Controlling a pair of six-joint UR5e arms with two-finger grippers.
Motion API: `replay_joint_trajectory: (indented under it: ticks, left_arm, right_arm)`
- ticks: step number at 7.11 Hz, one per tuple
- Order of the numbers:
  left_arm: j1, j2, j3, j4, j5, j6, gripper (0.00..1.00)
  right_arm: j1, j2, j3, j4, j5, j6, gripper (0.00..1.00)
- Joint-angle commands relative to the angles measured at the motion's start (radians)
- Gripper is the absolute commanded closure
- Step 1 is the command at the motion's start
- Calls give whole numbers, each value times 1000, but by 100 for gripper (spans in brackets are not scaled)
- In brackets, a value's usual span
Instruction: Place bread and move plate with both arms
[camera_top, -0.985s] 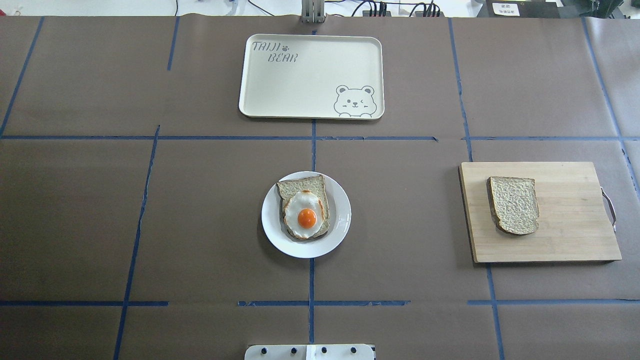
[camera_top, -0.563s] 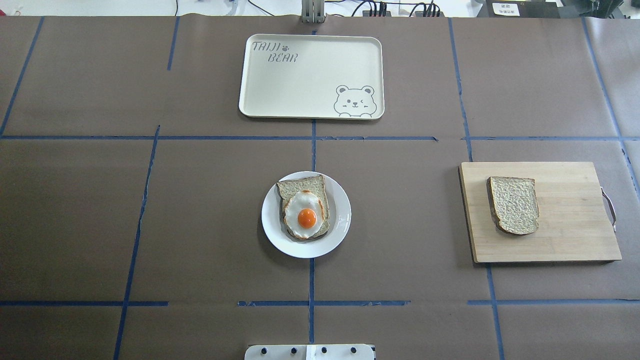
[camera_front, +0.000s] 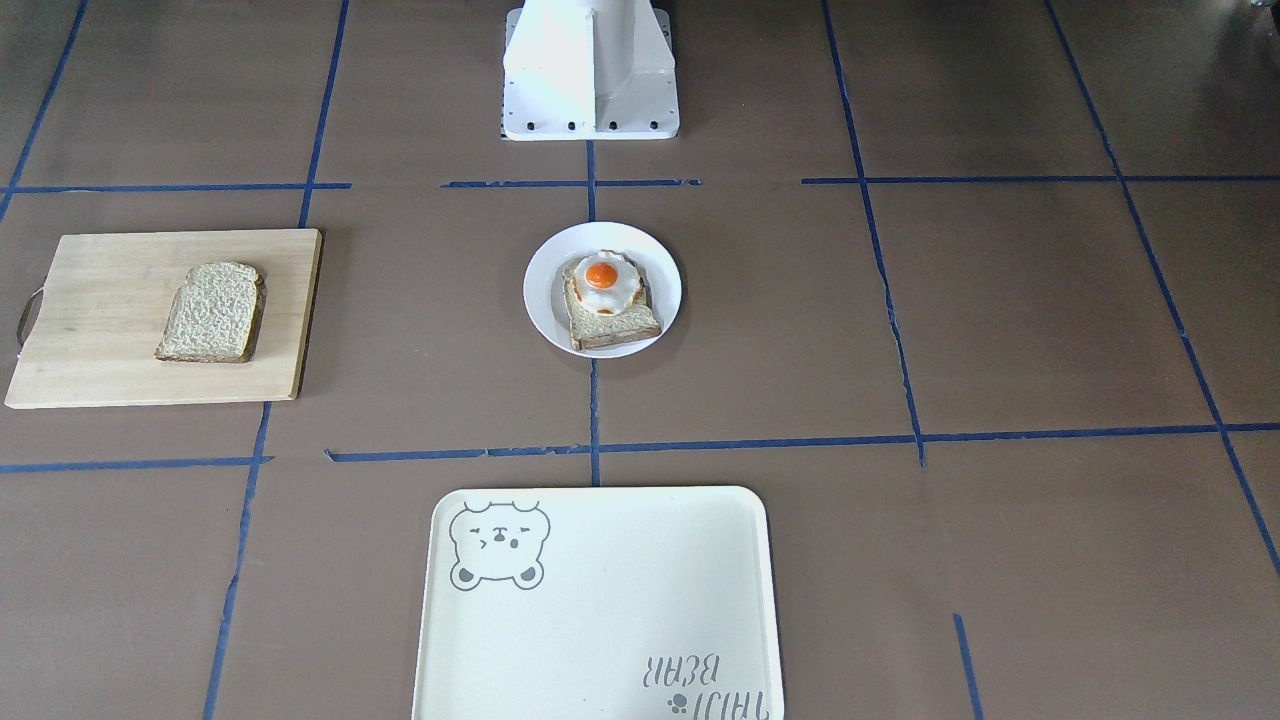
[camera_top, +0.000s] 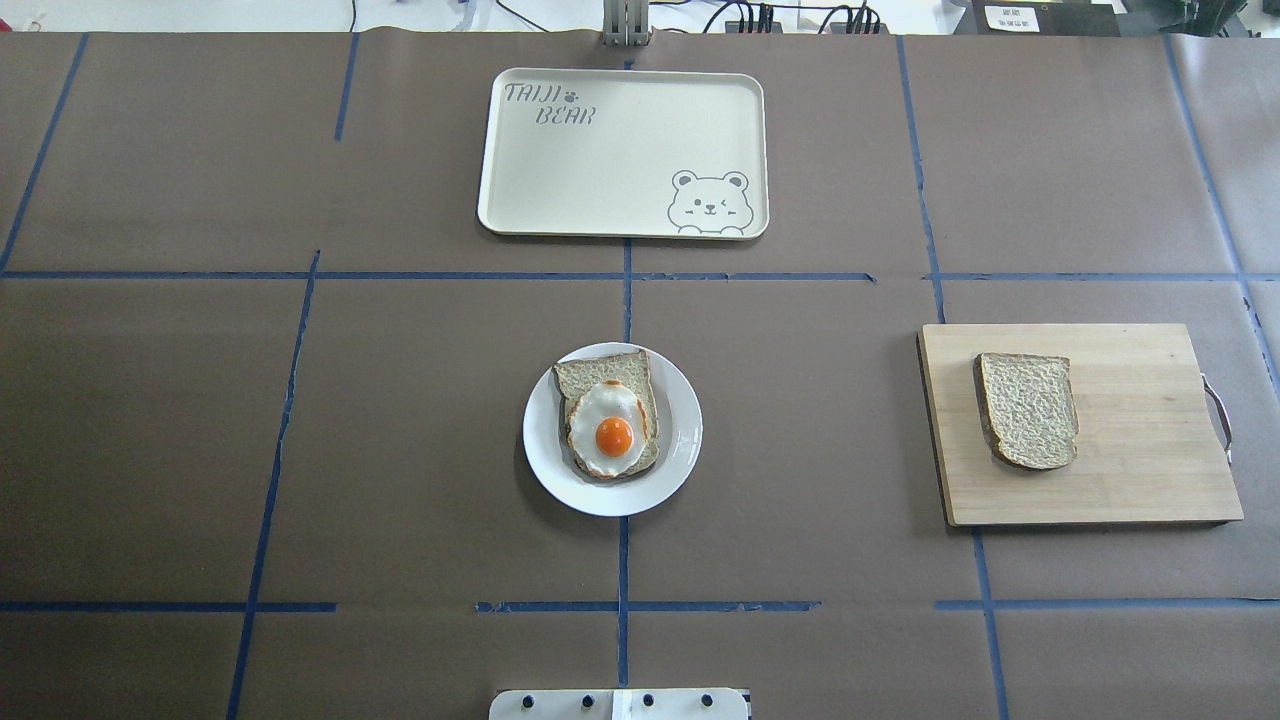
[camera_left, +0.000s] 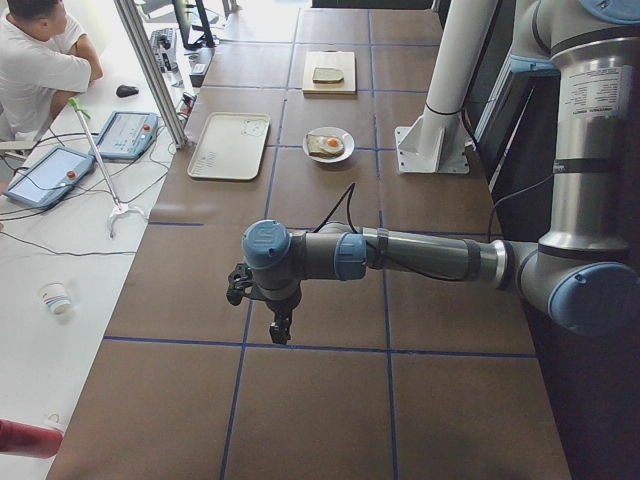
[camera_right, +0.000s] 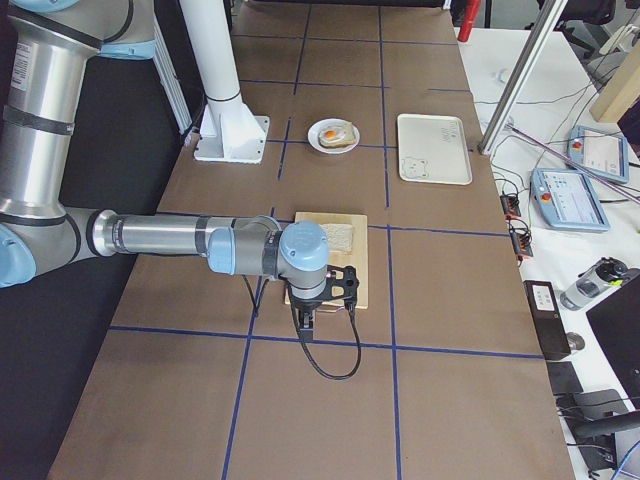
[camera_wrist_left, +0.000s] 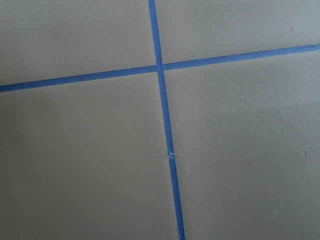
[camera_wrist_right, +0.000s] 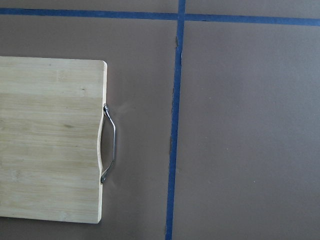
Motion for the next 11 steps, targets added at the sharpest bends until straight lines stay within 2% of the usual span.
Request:
replay_joint_trajectory:
  ticks: [1, 2, 3, 5, 6, 7, 9, 10, 11]
  left_arm:
    - [1, -7, 1, -17, 4, -2, 0]
    - [1, -7, 2, -17, 4, 1, 0]
    - [1, -7, 2, -18, 2, 4, 0]
    - [1, -7, 1, -18, 4, 5, 0]
    - [1, -6, 1, -29, 5, 1, 0]
    - [1, -6, 1, -31, 5, 1, 0]
    - [1, -7, 1, -31, 5, 1, 0]
    - [1, -7, 1, -43, 7, 1, 0]
    - [1, -7, 1, -45, 5, -1, 0]
  right_arm:
    - [0, 1, -2, 1, 60, -3, 0]
    - [-1, 1, 0, 1, 69, 0, 0]
    - [-1, 1, -3, 1, 118, 1, 0]
    - [-83, 10, -2, 31, 144, 17, 2]
    - [-143, 16, -5, 121, 162, 80, 2]
    - [-230, 66, -46, 232, 167, 137, 2]
    - [-294, 102, -117, 344, 155, 295, 1]
    - [-343, 123, -123, 407, 141, 405, 1]
    - [-430, 149, -128, 496, 64, 567, 1]
